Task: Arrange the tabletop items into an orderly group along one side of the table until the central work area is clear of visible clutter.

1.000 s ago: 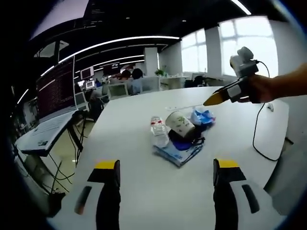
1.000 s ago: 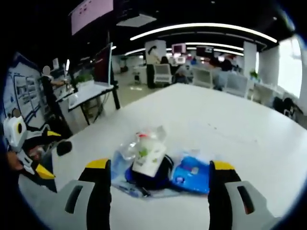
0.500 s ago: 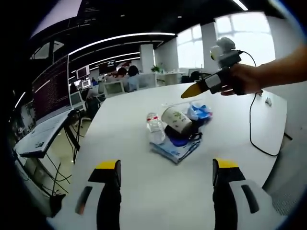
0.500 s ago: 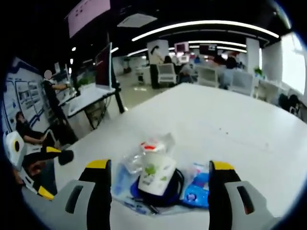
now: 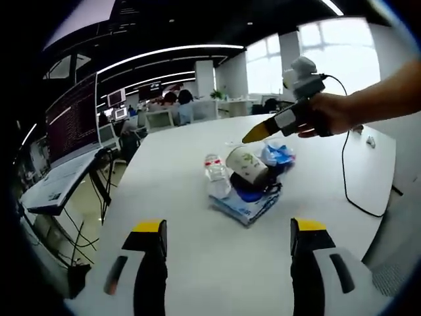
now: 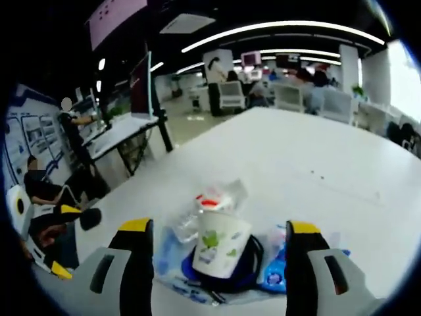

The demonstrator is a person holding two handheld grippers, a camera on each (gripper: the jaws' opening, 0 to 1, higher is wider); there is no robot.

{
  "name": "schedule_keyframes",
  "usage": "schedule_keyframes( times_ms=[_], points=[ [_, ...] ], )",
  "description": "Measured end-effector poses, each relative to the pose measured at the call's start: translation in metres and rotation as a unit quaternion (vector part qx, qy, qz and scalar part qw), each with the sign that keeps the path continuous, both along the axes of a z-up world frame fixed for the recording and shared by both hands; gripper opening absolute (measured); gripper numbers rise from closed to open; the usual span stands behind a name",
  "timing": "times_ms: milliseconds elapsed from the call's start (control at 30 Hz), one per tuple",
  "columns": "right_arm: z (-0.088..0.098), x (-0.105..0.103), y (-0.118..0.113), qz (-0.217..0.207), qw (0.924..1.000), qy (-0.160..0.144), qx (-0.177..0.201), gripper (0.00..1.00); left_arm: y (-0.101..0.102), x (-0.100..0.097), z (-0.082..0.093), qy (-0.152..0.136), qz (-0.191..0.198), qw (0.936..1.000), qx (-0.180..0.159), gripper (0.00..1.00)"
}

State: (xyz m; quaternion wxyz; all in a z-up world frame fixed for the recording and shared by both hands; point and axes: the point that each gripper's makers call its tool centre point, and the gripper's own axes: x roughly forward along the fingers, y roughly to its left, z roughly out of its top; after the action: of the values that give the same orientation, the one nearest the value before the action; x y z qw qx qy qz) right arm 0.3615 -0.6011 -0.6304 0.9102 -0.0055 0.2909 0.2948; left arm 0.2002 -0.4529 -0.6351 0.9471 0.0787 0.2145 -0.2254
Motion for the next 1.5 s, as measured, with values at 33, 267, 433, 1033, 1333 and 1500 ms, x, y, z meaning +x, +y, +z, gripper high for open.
schedule_keyframes(
  times_ms=[33, 267, 433, 1033, 1333, 1500],
  points=[
    [0.0, 0.001, 0.001, -0.001, 1.0, 0.0, 0.001, 0.8, -0.001, 0.0, -0.001, 0.0, 0.0, 1.0, 0.0, 0.75],
    [-0.002, 0.009, 0.006, -0.001, 1.0, 0.003, 0.005, 0.8, -0.009, -0.002, -0.004, 0.005, -0.005, 1.0, -0.003, 0.74],
    [-0.005, 0.015, 0.008, 0.002, 1.0, 0.009, 0.003, 0.8, -0.011, -0.002, -0.006, 0.007, -0.005, 0.9999, -0.007, 0.75],
    [-0.014, 0.039, 0.019, 0.002, 0.9995, 0.024, 0.022, 0.79, -0.005, 0.005, -0.018, 0.018, 0.002, 0.9998, -0.005, 0.75],
    [-0.026, 0.046, 0.029, 0.013, 0.9989, 0.037, 0.024, 0.78, -0.005, 0.008, -0.025, 0.025, 0.01, 0.9996, -0.009, 0.74],
    [-0.032, 0.052, 0.032, 0.014, 0.9984, 0.046, 0.029, 0.78, -0.007, 0.008, -0.03, 0.03, 0.01, 0.9995, -0.01, 0.74]
  ],
)
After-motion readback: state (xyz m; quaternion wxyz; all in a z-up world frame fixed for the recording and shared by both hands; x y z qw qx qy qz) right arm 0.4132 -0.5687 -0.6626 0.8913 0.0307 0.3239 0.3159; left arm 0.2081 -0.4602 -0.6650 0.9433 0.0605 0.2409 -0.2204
